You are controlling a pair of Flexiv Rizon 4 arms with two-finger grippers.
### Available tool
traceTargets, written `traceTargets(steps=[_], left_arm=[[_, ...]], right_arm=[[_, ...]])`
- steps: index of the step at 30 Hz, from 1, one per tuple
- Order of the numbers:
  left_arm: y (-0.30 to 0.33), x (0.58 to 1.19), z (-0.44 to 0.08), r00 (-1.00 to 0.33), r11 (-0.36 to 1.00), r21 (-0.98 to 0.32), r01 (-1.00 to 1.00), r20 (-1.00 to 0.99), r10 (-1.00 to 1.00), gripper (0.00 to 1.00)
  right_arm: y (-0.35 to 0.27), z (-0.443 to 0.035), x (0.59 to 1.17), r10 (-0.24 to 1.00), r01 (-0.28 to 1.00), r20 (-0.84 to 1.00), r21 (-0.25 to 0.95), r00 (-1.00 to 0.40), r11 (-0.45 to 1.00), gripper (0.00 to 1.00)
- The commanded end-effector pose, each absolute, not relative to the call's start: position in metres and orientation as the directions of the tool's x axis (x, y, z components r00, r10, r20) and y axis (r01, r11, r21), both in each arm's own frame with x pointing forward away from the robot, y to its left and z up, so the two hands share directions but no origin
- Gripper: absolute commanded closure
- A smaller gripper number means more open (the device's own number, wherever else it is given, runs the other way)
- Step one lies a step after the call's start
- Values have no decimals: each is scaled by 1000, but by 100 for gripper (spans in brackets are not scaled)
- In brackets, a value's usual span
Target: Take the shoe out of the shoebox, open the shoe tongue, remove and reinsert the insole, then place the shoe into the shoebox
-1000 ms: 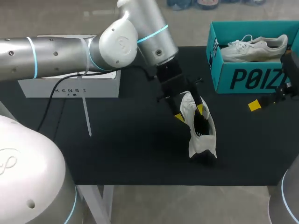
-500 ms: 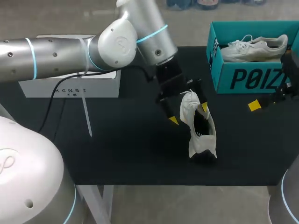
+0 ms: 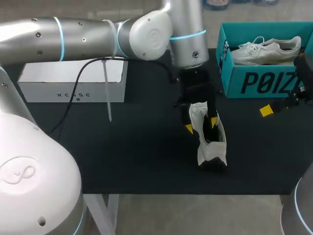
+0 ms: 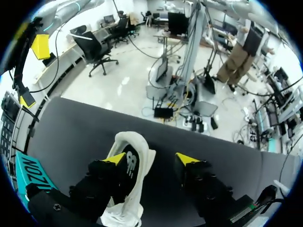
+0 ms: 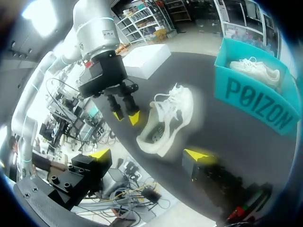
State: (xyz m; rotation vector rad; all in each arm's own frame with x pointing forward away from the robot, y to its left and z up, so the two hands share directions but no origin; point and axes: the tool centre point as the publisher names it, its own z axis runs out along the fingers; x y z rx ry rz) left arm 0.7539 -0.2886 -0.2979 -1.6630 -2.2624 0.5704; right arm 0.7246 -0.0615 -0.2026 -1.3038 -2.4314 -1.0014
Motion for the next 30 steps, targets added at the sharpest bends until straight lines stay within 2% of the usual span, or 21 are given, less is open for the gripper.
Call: traceTargets(steps=[1,18,30], left_arm=[[-302,751,-300,-249,292,-403,867,157,956,100],[-311,749,-338,-281,295,-296,909,89,956,100],[-333,764,-366,-336,351,-157,923,116,935,100]], right_arm=[[-61,-203,723,661,798,468,469,-587,378,0],[-61,-203,723,661,798,468,469,-587,378,0],[-61,-203,723,661,798,468,469,-587,378,0]])
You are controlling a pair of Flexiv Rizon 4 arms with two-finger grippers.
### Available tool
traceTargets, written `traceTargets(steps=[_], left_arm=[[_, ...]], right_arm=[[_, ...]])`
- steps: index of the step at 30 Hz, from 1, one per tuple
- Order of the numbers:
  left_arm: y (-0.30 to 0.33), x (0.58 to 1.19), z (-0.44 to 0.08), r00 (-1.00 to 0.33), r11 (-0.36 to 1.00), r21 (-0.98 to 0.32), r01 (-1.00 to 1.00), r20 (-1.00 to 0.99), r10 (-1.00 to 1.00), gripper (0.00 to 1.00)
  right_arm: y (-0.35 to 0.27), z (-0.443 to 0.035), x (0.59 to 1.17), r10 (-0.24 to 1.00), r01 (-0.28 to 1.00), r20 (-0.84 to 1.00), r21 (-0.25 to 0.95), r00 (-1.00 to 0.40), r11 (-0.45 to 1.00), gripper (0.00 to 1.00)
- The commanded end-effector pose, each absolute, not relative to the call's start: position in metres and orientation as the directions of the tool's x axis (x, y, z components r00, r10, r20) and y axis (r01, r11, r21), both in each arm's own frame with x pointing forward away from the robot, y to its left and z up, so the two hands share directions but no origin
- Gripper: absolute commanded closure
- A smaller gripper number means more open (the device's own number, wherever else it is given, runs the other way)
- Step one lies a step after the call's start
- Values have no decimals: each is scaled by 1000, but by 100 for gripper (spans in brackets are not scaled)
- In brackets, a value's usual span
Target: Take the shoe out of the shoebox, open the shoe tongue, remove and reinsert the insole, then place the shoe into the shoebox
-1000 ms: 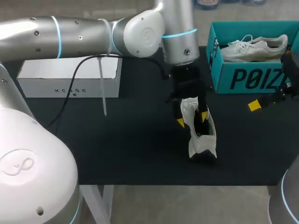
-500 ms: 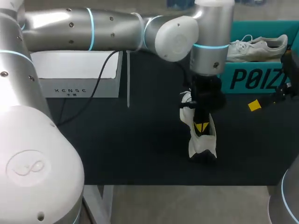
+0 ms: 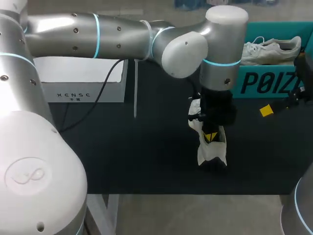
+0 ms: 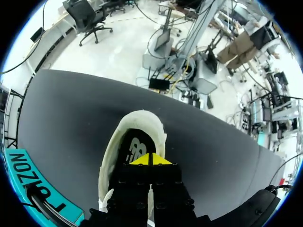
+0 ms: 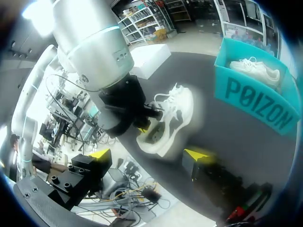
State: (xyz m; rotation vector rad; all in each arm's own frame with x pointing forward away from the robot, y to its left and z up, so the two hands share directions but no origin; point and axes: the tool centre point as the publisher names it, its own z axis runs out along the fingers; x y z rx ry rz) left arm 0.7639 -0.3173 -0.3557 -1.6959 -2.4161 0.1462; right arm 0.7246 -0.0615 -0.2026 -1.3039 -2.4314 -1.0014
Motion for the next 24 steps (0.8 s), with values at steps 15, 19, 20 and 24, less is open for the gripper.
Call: traceTargets(steps=[15,19,20,24], left_arm=[[-354,771,-444,-327,329,-202,923,42,944,100],[-352,767,-431,-315,313,-185,932,19,949,100],[-350,766,-426,-319,316,-178,932,16,948,100],[-342,764,-408,-329,327,-147,934,11,944,100]], right_arm=[[-61,-203,723,661,798,468,469,-587,378,0],[-61,-203,723,661,798,468,469,-587,378,0],[-61,-203,723,661,798,468,469,-587,378,0],[-61,-203,723,661,798,468,469,-587,378,0]])
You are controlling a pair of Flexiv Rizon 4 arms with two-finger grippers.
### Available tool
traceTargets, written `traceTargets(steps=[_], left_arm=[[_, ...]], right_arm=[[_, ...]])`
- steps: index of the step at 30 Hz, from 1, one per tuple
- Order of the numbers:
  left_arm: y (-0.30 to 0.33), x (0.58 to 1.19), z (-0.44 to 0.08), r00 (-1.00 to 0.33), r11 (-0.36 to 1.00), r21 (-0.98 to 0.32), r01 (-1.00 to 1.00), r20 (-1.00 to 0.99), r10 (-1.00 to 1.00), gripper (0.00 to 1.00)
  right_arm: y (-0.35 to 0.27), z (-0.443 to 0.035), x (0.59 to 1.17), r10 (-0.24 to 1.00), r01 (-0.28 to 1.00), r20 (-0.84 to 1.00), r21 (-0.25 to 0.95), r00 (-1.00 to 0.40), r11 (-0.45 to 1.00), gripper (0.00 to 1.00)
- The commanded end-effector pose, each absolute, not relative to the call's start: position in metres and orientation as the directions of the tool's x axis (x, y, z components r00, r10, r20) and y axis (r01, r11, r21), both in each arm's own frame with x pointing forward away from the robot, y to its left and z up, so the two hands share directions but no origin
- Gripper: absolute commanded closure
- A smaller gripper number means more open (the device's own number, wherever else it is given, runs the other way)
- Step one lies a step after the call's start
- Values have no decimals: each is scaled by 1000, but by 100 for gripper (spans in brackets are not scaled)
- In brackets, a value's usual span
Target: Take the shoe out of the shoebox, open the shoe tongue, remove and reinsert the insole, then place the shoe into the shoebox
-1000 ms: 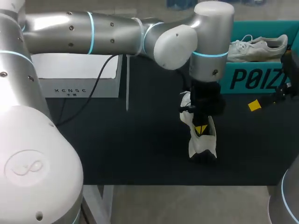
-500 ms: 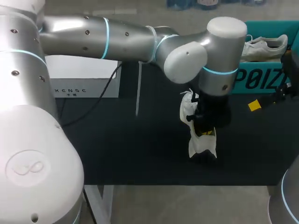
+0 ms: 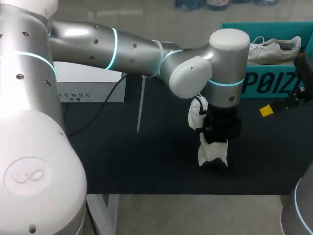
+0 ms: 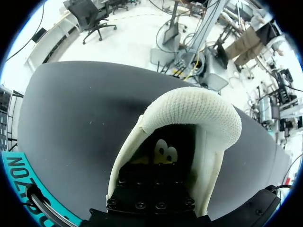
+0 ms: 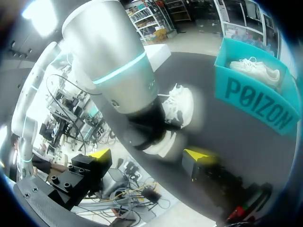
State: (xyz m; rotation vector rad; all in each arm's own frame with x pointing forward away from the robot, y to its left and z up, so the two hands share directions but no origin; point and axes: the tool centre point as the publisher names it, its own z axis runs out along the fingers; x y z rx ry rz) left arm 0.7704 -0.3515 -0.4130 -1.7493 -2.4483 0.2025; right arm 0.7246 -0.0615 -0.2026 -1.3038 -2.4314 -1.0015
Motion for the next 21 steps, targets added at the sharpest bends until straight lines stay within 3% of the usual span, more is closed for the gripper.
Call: traceTargets(steps=[1,13,21], left_arm=[[-341,764,-404,-328,327,-134,935,15,945,100],[-347,779,-380,-277,275,-57,960,-24,961,100],[-349,784,-401,-244,242,-79,967,-21,970,100]], right_arm=[[-61,-203,723,661,798,468,469,-587,378,0],[-61,-203,723,661,798,468,469,-587,378,0],[-61,-203,723,661,798,468,469,-587,378,0]])
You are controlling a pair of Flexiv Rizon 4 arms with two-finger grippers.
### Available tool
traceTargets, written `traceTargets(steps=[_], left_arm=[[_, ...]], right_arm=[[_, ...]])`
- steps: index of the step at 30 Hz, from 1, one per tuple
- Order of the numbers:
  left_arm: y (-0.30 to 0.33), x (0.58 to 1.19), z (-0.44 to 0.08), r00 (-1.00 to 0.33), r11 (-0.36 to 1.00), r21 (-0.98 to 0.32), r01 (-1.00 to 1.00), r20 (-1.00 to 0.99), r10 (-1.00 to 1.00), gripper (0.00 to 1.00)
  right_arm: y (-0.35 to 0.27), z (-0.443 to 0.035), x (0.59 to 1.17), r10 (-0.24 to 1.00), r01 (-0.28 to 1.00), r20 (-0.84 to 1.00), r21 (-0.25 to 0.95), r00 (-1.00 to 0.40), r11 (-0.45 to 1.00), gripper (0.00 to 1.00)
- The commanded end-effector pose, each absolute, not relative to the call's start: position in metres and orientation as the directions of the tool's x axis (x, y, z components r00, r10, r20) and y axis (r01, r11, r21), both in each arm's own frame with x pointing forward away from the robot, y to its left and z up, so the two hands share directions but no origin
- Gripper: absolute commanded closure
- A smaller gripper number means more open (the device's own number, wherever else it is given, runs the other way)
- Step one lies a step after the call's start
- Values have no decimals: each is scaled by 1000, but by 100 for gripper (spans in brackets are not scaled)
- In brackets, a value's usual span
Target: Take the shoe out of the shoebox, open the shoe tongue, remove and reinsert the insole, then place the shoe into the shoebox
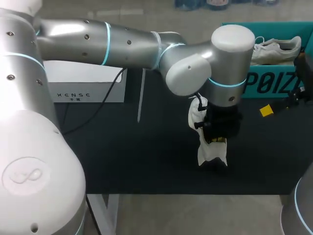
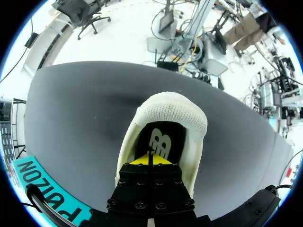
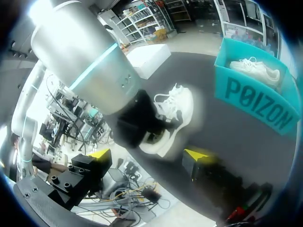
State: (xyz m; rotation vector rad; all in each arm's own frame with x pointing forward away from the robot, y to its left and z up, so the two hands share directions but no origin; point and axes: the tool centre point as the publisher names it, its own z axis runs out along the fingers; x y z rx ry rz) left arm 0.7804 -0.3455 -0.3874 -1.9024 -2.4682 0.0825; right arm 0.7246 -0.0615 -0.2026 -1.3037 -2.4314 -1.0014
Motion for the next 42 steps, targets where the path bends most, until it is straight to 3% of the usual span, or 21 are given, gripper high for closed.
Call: traceTargets(steps=[1,9,23,42], left_arm=[[-351,785,-405,-238,236,-82,968,-22,971,100],[-358,784,-406,-217,214,-79,974,-29,976,100],[-344,782,-351,-192,192,49,980,2,981,100],[-346,815,-363,-193,184,137,973,56,980,100]], right_arm=[[-61,-203,723,661,798,468,469,-587,378,0],[-61,-203,723,661,798,468,469,-587,378,0],[-61,-203,723,661,798,468,469,-587,378,0],[-61,-203,723,661,798,468,469,-587,378,0]])
